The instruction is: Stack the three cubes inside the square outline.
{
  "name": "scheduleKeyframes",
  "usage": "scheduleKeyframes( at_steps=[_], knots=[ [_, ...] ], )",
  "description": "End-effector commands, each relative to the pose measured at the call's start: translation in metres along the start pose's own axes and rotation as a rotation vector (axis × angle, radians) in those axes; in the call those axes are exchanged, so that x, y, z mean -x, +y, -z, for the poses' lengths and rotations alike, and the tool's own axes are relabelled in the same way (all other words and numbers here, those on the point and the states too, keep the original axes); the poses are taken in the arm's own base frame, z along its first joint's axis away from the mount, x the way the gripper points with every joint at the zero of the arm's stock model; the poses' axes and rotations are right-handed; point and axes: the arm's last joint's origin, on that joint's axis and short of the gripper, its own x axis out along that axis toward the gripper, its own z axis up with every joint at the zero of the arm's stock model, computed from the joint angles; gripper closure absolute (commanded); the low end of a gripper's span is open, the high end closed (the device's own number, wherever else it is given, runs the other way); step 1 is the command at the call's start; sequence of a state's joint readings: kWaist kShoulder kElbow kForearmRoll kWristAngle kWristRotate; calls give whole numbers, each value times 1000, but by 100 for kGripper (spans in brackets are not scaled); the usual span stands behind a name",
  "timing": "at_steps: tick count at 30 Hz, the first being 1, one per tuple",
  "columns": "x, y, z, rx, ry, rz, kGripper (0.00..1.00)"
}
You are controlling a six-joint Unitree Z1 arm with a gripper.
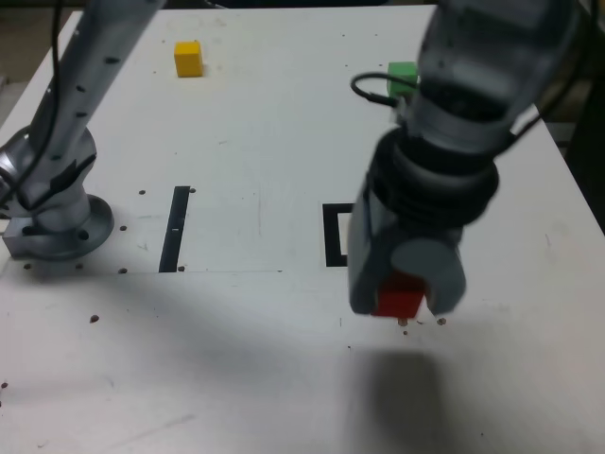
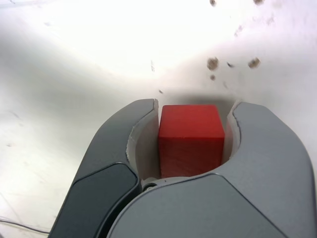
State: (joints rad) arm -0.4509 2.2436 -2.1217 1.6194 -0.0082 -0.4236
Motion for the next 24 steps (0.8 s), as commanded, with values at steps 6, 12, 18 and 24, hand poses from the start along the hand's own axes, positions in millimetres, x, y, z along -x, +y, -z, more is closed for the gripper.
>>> scheduleKeyframes(
  at_steps=[6,12,18,24],
  knots=[
    [10,32,14,9,-1,9,68],
    [11,55,23,18,-5,19,68],
    [9,75,29,21,-14,32,68],
    [3,93,30,21,-25,46,68]
  ],
)
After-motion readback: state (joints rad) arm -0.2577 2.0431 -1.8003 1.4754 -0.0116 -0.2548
